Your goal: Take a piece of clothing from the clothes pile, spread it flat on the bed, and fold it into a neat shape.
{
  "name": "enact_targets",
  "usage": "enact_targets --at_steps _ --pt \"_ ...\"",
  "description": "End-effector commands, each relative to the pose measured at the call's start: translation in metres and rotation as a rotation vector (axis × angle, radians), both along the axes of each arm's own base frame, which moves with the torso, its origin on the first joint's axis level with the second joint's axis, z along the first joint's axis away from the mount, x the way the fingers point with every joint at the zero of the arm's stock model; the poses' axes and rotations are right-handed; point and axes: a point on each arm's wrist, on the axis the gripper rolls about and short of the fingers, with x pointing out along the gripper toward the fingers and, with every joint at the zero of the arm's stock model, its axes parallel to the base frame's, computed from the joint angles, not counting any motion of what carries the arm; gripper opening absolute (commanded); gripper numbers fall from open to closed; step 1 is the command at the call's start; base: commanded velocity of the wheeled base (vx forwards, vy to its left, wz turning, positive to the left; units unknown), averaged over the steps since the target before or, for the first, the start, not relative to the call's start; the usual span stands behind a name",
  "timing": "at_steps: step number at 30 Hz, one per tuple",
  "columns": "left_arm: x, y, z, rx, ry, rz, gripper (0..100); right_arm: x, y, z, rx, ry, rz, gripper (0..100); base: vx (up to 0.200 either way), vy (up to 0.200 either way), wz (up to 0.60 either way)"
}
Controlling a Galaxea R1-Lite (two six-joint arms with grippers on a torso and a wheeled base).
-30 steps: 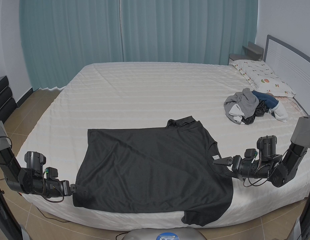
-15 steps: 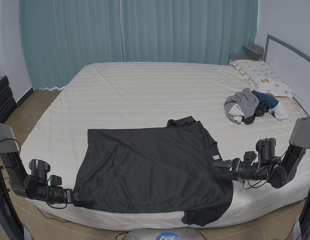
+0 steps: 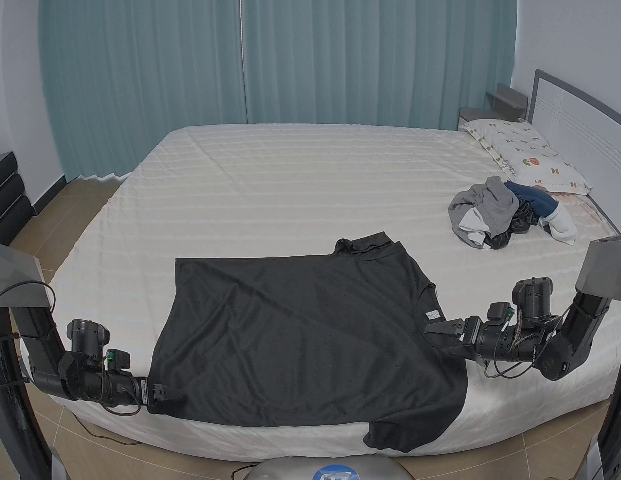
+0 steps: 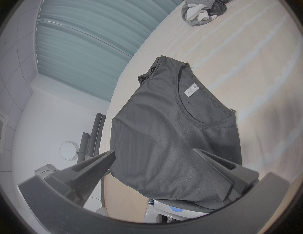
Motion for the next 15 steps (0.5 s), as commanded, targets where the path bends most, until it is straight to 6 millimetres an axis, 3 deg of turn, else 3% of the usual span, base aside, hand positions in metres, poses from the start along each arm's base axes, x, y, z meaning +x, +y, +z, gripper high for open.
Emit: enact_targets --at_steps 1,15 --pt "-0.0010 -0.0025 -0.0054 0.000 0.020 -0.007 100 0.0002 0.0005 -0.0016 0.000 0.003 0.002 100 0.000 0.000 0.00" --pt "-0.0013 -0.0120 -0.0051 -0.004 0.020 -0.042 100 -0.0002 0.0010 0.0002 0.006 0.002 0.001 100 0.000 0.000 0.00"
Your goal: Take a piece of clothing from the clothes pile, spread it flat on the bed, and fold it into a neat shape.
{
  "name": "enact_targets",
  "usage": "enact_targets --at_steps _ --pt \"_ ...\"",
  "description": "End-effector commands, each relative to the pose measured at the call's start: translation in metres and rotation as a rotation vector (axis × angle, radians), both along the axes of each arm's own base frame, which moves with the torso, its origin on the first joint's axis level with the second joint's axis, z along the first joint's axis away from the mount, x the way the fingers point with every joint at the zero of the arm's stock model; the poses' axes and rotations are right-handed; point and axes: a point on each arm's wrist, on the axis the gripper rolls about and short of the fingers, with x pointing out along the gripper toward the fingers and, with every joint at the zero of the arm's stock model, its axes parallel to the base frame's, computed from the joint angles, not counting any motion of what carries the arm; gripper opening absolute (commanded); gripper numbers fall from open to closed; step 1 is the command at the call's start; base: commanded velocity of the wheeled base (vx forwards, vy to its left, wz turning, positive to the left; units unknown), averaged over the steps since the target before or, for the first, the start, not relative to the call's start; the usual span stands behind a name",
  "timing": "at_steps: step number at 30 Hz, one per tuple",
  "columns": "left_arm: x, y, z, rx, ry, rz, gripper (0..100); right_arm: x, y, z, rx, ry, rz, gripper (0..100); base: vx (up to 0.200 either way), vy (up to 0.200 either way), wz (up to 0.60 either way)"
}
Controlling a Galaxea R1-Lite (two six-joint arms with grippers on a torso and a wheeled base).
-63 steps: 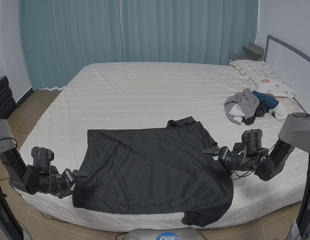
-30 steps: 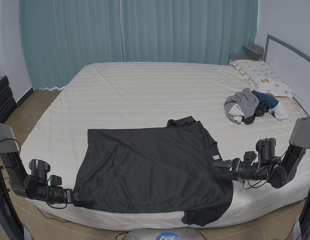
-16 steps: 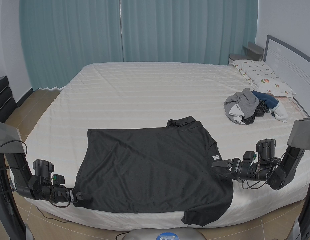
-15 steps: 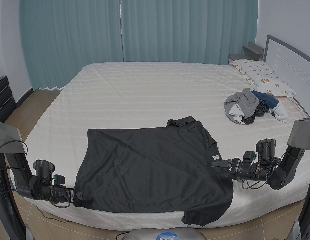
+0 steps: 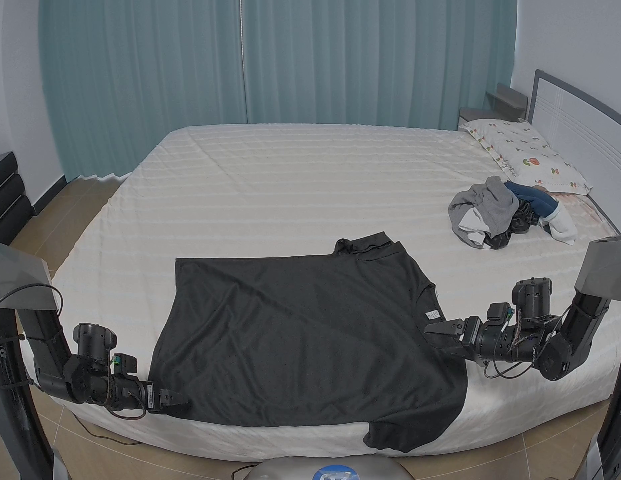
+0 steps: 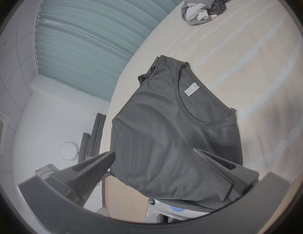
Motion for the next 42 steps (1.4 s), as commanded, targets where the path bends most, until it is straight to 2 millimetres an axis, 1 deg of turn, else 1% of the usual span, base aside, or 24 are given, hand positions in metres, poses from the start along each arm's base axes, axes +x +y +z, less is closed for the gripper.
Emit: enact_targets --at_steps 1,7,8,14,23,29,31,33,34,35,37,39,42 --pt "-0.001 -0.003 0.001 -0.004 0.000 -0.005 100 0.000 0.001 0.002 0.004 -0.002 0.001 100 0.000 0.000 0.00" --pt "-0.004 -0.003 0.001 -0.015 0.018 0.006 100 0.000 0.000 0.001 0.004 0.001 0.000 100 0.000 0.000 0.00" --pt "-0.005 -0.003 0.001 -0.016 0.022 0.010 0 0.000 0.000 0.000 0.004 0.002 0.000 100 0.000 0.000 0.00" --pt "-0.007 -0.001 0.002 -0.036 0.037 0.057 0 0.000 0.000 0.000 0.004 0.002 0.000 100 0.000 0.000 0.00" --pt "-0.012 0.002 0.012 -0.053 0.018 0.081 0 -0.001 -0.001 -0.001 -0.003 0.006 -0.008 100 0.000 0.000 0.00" --pt "-0.011 0.003 0.017 -0.140 0.020 0.124 0 -0.008 -0.005 0.003 -0.020 0.012 -0.020 100 0.000 0.000 0.00" --pt "-0.010 0.010 0.022 -0.191 0.006 0.154 0 -0.008 -0.009 0.002 -0.024 0.027 -0.029 100 0.000 0.000 0.00" --pt "-0.010 0.013 0.026 -0.257 0.002 0.170 0 -0.007 -0.011 0.000 -0.043 0.050 -0.030 100 0.000 0.000 0.00" --pt "-0.010 0.014 0.027 -0.262 0.001 0.171 0 -0.007 -0.012 0.000 -0.045 0.053 -0.030 100 0.000 0.000 0.00" --pt "-0.010 0.016 0.031 -0.320 0.000 0.187 0 -0.005 -0.016 -0.002 -0.072 0.076 -0.028 100 0.000 0.000 0.00" --pt "-0.008 0.016 0.035 -0.359 -0.003 0.201 0 -0.001 -0.021 -0.003 -0.107 0.095 -0.045 100 0.000 0.000 0.00" --pt "-0.006 0.016 0.038 -0.386 -0.003 0.224 0 0.004 -0.026 -0.006 -0.177 0.123 -0.100 100 0.000 0.000 0.00" --pt "-0.003 0.017 0.037 -0.402 0.005 0.239 0 0.004 -0.027 -0.011 -0.237 0.131 -0.105 100 0.000 0.000 0.00"
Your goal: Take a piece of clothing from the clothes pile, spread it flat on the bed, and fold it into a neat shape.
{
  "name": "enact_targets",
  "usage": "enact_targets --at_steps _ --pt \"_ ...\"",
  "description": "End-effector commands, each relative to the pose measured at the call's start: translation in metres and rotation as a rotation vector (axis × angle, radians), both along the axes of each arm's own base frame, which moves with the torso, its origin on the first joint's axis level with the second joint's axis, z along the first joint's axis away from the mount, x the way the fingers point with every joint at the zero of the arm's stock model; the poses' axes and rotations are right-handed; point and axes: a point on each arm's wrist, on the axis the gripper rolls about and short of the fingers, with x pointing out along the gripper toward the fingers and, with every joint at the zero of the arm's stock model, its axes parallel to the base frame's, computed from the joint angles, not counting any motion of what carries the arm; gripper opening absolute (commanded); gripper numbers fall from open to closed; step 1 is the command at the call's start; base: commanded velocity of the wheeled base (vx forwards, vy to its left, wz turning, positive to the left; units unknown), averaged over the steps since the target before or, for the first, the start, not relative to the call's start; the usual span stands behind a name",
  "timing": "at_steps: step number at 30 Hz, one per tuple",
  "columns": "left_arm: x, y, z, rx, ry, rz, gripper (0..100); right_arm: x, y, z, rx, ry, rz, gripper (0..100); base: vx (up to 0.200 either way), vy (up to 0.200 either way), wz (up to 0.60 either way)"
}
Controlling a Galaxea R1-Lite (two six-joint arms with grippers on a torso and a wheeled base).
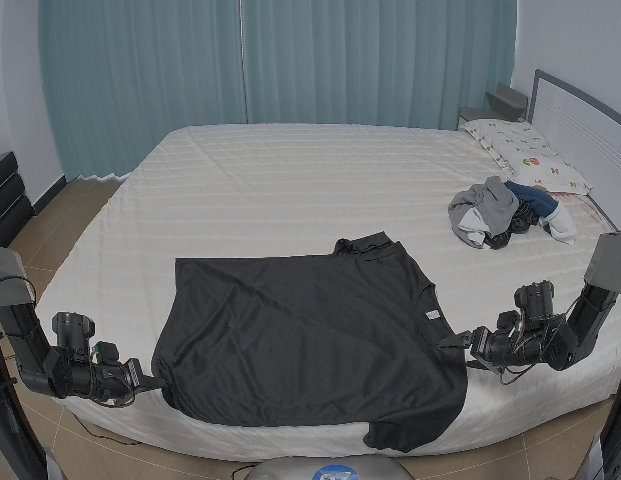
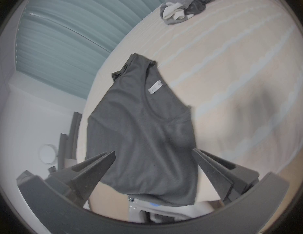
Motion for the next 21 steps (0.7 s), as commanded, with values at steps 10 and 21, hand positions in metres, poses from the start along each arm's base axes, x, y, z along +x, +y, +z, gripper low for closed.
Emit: enact_targets --at_steps 10,21 --pt "0.010 0.004 0.010 -0.088 -0.014 0.055 0 0.013 -0.004 -0.021 -0.113 0.030 -0.013 100 0.000 0.000 0.00" --pt "0.012 0.005 0.011 -0.094 -0.016 0.063 0 0.033 0.003 -0.031 -0.119 0.010 -0.022 0 0.000 0.000 0.00"
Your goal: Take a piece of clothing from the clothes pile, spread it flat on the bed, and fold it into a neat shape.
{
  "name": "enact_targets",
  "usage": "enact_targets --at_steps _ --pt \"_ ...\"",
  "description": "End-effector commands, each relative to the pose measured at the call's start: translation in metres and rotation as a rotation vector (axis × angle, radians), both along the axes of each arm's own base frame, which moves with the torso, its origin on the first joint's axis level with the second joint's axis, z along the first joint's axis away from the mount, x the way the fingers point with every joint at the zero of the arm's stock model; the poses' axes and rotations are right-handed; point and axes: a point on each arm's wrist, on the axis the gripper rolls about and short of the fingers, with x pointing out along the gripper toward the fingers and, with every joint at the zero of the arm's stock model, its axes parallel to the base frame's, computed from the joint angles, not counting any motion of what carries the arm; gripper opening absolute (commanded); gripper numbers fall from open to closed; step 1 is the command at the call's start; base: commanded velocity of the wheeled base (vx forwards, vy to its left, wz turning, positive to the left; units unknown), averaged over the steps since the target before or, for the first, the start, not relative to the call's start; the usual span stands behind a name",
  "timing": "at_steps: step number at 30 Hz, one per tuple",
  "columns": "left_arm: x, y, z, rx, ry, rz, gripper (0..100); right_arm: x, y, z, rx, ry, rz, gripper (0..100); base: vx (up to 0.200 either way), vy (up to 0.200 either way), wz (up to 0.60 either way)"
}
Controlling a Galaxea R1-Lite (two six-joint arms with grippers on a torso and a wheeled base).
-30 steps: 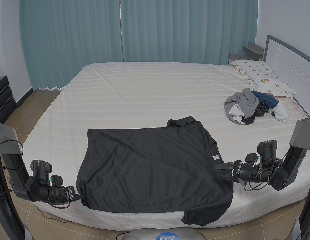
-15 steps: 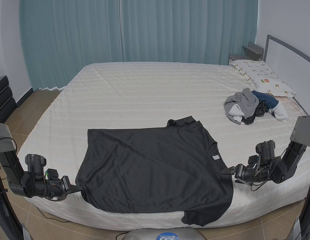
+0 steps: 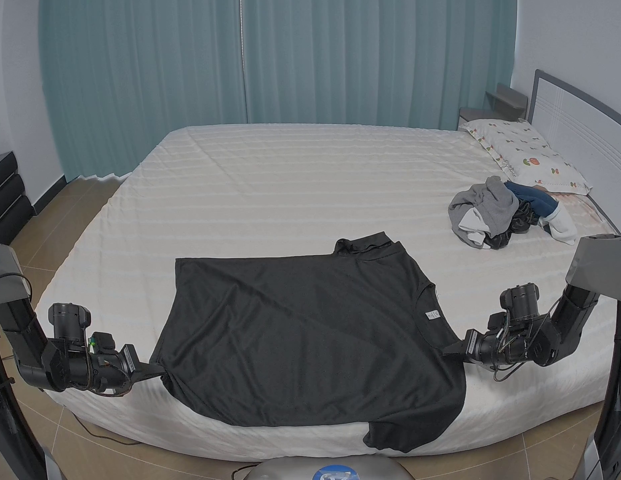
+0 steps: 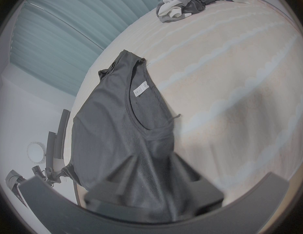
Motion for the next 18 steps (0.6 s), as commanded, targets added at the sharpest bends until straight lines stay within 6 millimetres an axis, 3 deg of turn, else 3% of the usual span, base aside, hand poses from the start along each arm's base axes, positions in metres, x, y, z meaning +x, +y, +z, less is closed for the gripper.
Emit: enact_targets --at_steps 1,9,18 --pt "0.001 0.000 0.000 0.000 -0.003 0.002 0 0.010 0.001 -0.005 0.006 -0.012 -0.007 0 0.000 0.000 0.00" --pt "0.005 0.002 0.005 -0.024 -0.009 0.036 0 0.042 -0.005 0.012 0.153 -0.149 -0.159 0 0.000 0.000 0.00" --pt "0.006 0.002 0.002 -0.020 -0.024 0.038 0 0.044 -0.006 -0.002 0.158 -0.196 -0.159 0 0.000 0.000 0.00"
